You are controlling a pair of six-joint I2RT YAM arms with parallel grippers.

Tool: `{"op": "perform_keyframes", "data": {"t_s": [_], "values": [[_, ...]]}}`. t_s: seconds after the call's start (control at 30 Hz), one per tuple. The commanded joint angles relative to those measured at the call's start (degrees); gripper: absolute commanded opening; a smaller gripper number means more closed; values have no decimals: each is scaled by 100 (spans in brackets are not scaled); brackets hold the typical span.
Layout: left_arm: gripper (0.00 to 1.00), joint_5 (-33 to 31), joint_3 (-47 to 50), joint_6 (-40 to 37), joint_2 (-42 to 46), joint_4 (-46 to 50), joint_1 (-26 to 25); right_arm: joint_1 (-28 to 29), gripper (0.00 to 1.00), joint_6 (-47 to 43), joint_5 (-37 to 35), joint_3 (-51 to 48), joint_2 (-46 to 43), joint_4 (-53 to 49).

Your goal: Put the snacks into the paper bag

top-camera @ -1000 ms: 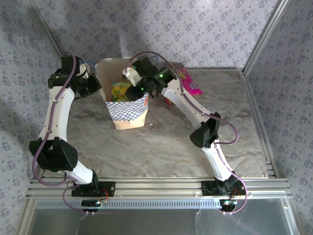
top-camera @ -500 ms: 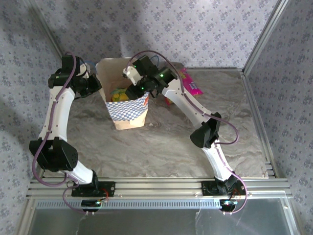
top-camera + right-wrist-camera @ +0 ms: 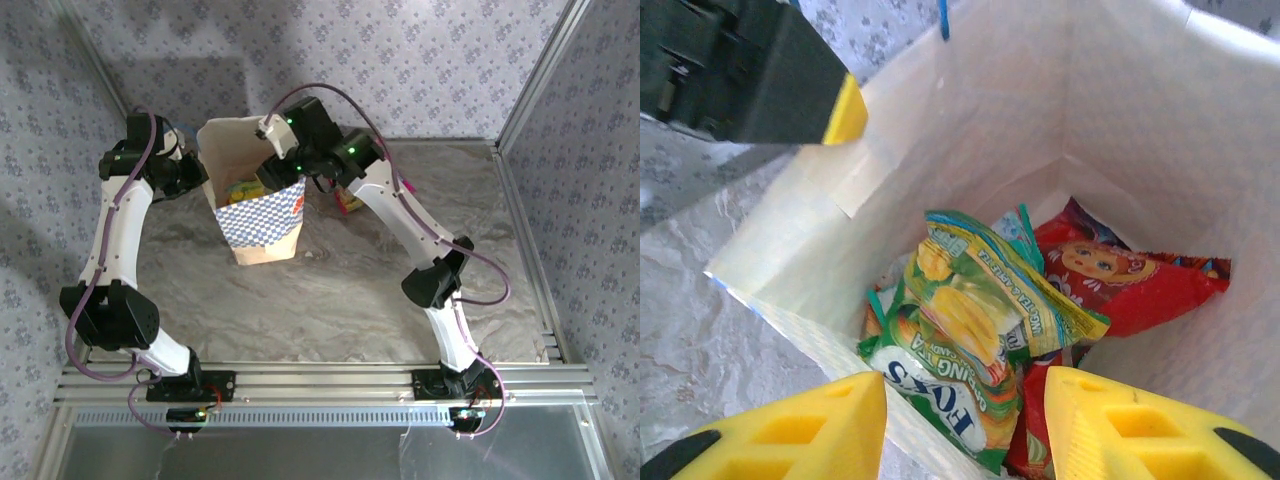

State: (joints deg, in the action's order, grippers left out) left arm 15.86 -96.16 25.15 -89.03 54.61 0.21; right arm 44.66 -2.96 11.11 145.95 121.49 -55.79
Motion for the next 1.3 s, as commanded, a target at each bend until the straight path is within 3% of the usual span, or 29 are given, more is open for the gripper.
{"op": "perform_keyframes", "data": {"t_s": [0.0, 0.57, 0.93, 1.27], "values": [[10, 66, -153, 52, -36, 50, -66, 25, 47, 132, 141, -157, -362, 152], [10, -21, -265, -26, -55, 160, -90, -132, 54, 261, -214, -2820, -2331, 1277], [11, -120, -280, -80, -14, 278, -92, -824, 57, 1061, -172, -4878, -3632, 2107], [11, -197, -307, -98, -29, 305, -91, -1599, 71, 2058, -62, -6244, -4391, 2680]]}}
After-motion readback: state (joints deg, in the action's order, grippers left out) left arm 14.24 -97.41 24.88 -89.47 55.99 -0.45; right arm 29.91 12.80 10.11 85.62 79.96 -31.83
